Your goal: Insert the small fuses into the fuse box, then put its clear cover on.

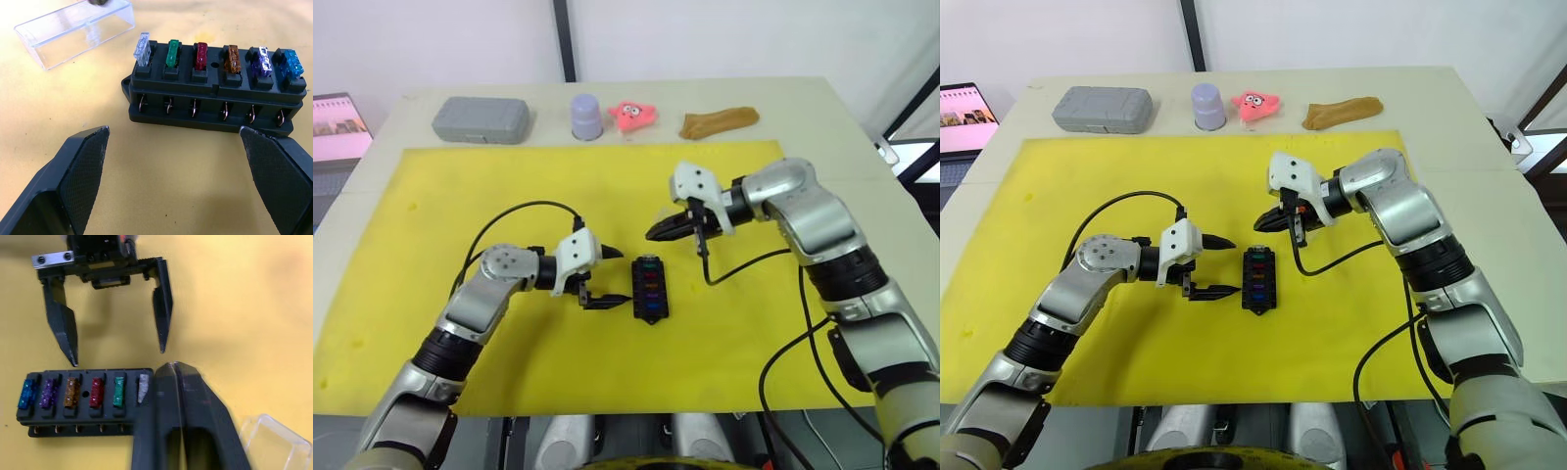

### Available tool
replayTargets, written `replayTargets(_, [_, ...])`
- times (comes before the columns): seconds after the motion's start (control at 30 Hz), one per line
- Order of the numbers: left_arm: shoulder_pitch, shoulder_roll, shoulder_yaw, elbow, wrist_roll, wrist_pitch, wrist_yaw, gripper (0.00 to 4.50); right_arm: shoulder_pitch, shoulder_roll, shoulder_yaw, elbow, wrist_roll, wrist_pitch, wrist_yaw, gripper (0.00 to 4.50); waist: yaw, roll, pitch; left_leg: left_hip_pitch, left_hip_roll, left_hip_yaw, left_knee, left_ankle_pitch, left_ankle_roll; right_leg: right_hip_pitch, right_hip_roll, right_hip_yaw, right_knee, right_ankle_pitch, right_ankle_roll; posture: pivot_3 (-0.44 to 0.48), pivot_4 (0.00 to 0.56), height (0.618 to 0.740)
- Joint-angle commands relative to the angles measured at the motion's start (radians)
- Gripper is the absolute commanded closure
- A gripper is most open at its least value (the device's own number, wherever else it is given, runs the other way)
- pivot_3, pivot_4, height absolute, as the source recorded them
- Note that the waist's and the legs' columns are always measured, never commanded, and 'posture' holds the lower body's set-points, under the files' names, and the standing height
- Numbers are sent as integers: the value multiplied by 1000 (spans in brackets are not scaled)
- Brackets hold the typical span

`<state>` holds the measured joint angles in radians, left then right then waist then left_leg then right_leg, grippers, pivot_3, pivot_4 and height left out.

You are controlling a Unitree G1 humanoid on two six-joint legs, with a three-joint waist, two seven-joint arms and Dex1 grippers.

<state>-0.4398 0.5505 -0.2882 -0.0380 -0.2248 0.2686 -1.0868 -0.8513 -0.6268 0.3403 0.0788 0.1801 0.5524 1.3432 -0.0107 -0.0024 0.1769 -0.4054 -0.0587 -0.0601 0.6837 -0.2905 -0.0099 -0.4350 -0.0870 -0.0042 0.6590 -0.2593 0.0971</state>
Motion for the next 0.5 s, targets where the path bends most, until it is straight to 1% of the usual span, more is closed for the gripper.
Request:
replayTargets(0.03, [-14,1,18,-11,3,-15,-1,0,16,7,-30,-36,28,-7,-8,4452,-1,0,0,0,0,0,0,0,0,0,0,0,0,0,0,0,150,731])
replayTargets(0.23, [-11,4,19,-16,2,-13,-2,0,50,15,-24,-43,23,-14,-28,4452,-1,0,0,0,0,0,0,0,0,0,0,0,0,0,0,0,150,731])
replayTargets(0.5, [-3,18,19,-34,-7,-5,-23,0,60,16,-18,-27,23,-6,-30,4452,-1,0,0,0,0,0,0,0,0,0,0,0,0,0,0,0,150,731])
